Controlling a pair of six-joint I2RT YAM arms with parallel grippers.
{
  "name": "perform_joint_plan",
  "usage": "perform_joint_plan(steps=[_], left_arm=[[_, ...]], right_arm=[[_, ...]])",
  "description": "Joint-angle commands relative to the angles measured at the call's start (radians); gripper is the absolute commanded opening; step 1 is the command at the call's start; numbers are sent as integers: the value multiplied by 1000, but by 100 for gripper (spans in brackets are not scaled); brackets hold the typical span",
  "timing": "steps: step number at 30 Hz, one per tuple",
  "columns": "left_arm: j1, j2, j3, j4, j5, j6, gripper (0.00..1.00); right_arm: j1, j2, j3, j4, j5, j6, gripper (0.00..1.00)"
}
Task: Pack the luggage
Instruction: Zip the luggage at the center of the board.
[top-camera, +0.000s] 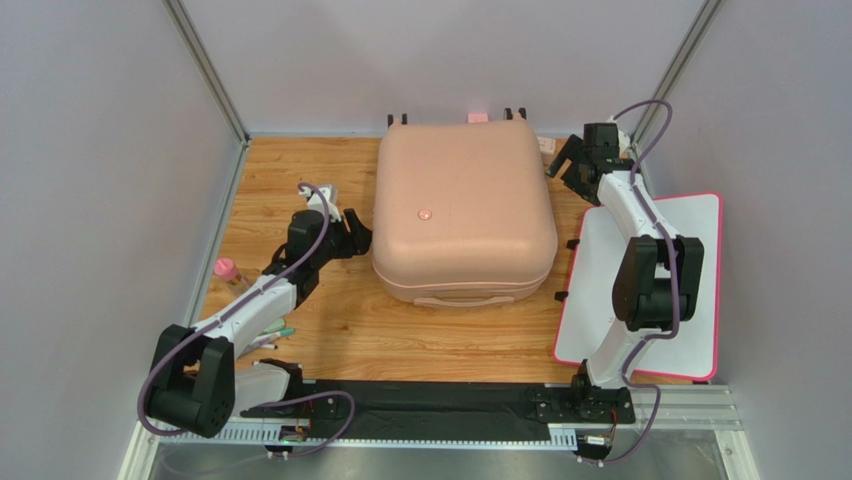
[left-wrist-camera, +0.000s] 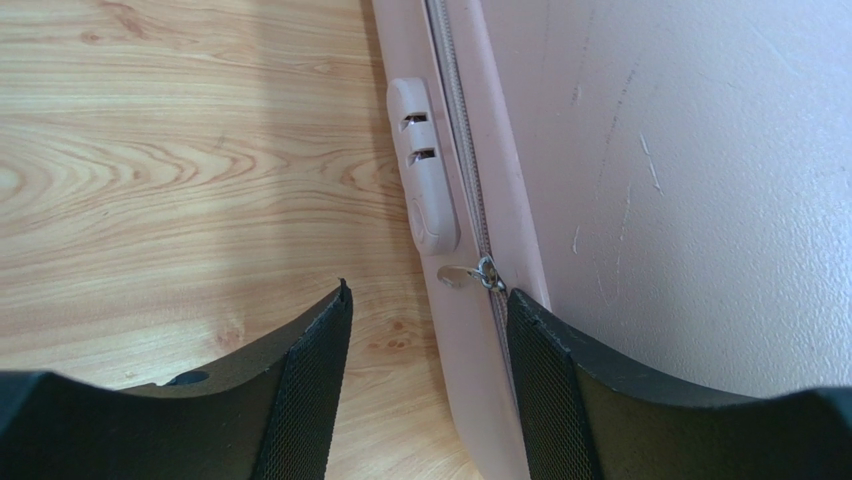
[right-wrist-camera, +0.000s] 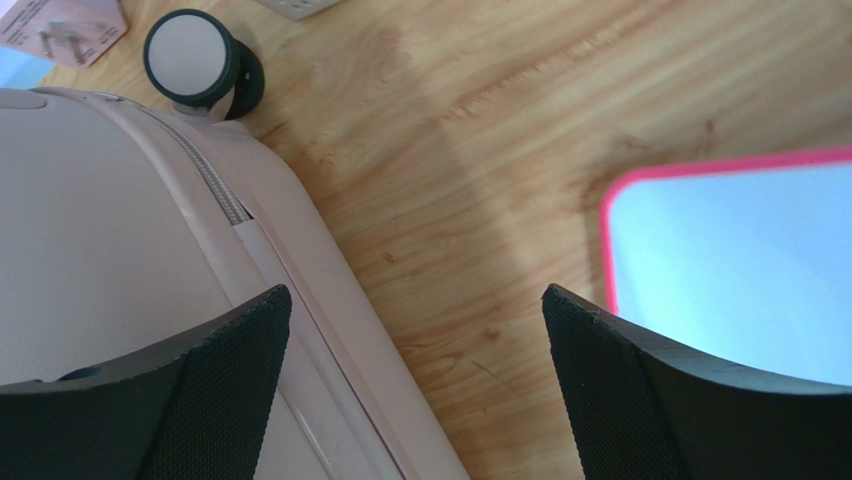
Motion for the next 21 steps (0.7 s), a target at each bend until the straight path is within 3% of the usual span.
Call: perform_joint_plan(steps=[1,5,11,21], left_arm=[[-59,-33,-51,138,66,42,65],[-122,-65,-86,189,68,70,64],[-180,-136,-147,200,45,71,64],[-243,-289,-238,191,45,41,63]], right_arm=[[156,81,43,25,-299,-155,96],[222,157,134,14,-376,-221,95],[364,246,261,-64,-346,-325,95],[538,177,153,28,-283,-341,95]])
